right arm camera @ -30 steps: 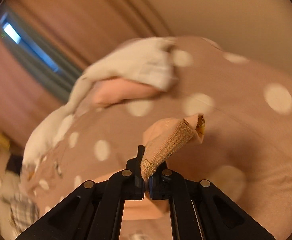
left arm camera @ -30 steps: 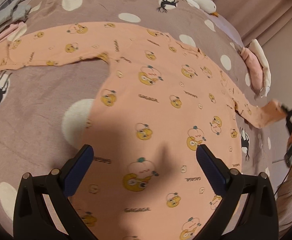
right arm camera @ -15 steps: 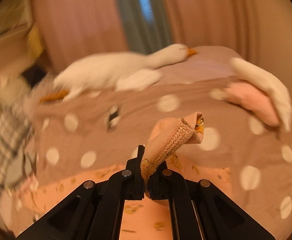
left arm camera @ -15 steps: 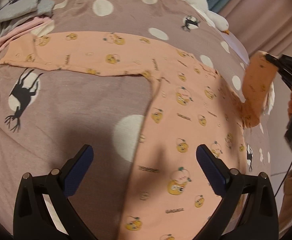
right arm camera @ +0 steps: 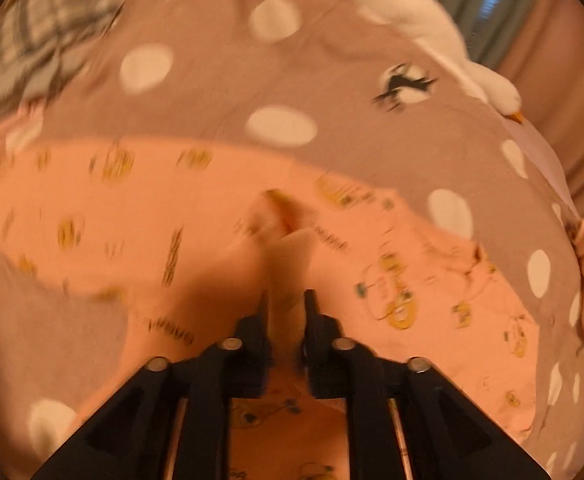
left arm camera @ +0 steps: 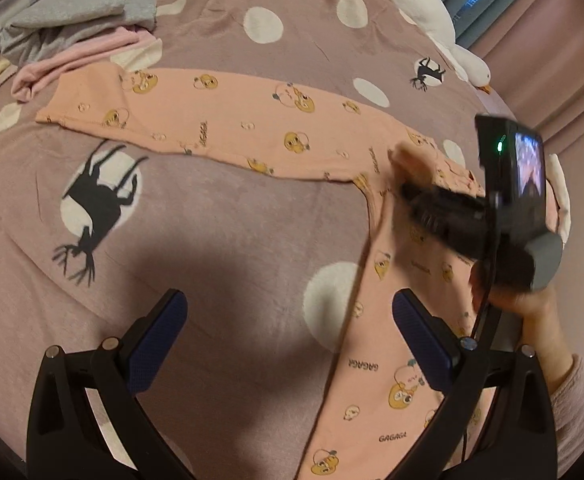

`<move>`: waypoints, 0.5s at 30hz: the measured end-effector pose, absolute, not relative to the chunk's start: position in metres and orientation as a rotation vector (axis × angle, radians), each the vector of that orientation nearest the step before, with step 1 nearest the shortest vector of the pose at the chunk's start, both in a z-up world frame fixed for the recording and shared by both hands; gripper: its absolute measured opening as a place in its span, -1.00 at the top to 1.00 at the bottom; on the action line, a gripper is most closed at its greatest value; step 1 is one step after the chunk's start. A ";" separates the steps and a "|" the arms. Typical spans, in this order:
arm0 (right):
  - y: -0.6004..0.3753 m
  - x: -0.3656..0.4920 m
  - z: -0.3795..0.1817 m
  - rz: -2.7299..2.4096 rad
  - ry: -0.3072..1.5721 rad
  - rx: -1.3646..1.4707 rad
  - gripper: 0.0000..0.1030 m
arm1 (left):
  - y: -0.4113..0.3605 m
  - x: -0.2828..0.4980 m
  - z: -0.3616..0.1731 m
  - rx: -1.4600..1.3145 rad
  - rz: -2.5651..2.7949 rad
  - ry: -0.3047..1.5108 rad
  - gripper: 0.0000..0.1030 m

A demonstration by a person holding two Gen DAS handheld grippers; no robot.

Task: Fold small clothes
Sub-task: 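Lay the sleeve down on the body and open the right tool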

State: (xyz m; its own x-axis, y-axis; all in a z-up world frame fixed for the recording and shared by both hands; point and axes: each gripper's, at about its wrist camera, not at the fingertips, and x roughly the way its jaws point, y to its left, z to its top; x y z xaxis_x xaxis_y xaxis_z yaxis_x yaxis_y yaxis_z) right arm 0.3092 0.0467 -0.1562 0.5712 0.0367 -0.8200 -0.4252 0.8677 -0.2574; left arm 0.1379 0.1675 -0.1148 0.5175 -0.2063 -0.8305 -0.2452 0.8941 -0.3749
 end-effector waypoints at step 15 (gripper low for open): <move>-0.134 0.276 -0.091 0.374 0.835 0.164 -0.01 | 0.107 0.210 -0.073 -0.577 -0.271 0.936 -0.97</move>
State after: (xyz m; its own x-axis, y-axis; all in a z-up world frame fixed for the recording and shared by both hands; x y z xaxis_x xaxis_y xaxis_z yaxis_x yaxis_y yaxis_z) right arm 0.2762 -0.1338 -0.0909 0.6112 0.3859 -0.6911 -0.2586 0.9225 0.2865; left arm 0.2101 0.1072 -0.0729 0.5739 -0.4588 -0.6784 -0.0263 0.8176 -0.5752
